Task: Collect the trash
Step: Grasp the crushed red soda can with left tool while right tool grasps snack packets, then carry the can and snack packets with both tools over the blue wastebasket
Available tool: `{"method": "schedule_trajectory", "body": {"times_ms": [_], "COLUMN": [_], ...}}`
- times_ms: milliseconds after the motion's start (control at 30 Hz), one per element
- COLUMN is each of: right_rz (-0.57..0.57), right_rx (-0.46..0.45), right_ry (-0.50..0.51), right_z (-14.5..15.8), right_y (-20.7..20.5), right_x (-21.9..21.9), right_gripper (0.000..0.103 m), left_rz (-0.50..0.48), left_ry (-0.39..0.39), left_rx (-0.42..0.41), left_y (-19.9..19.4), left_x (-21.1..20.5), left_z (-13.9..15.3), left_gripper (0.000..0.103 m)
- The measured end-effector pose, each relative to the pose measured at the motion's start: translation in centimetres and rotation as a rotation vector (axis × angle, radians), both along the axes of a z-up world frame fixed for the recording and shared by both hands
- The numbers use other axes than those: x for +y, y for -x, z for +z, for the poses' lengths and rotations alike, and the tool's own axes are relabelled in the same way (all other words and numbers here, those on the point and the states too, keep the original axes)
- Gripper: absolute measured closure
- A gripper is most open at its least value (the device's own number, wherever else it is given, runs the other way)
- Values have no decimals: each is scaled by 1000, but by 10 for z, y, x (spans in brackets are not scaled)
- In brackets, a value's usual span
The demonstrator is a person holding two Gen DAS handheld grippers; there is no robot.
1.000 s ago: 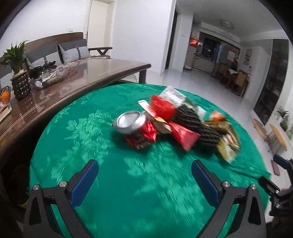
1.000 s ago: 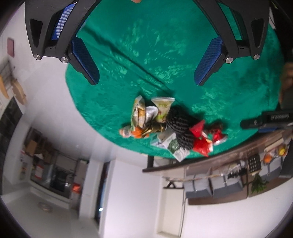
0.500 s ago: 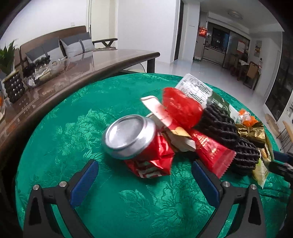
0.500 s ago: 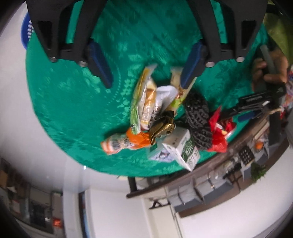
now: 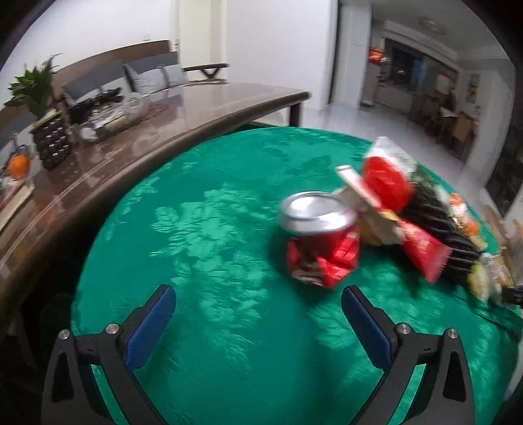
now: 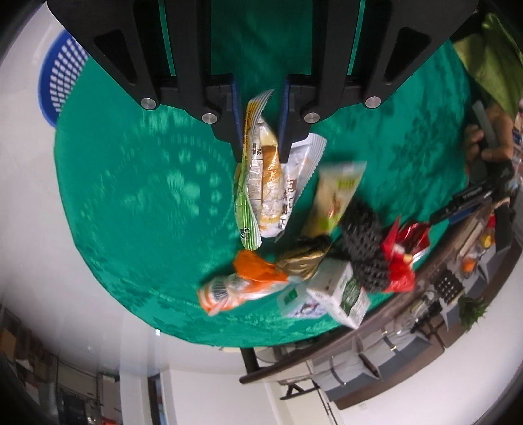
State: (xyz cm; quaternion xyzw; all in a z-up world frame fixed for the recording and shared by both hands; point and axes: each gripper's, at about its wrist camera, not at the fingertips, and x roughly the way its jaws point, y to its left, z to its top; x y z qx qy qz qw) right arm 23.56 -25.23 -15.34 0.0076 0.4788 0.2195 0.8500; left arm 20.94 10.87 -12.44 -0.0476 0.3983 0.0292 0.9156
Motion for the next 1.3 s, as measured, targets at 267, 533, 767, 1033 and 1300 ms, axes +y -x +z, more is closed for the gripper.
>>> {"method": "schedule_trajectory", "body": {"times_ms": [267,533,767,1033,1300], "right_rz": [1,-24,7,-12,-48], "right_rx": [60,159,134,88,50], "right_ry": [16,-84,-104,-108,-26], "right_z": [3,-7,9,20,13], "right_y": [14,6,12,17,7], "right_x": [-1,-32,-36,-35,-15], "right_gripper": [85,83,80,25,25], "left_rz": [-119,-186,-335,-380,-362], "left_ry": [-48,-26,10,3,-73], "left_rx": [-18,-16,27,-14,-6], "left_y": [-42,-61,-21,23,12], "left_x": [-28,-30,-44,-54,-67], "left_z": [6,-4,-3,13,10], "left_gripper": [0,27,62,25,24]}}
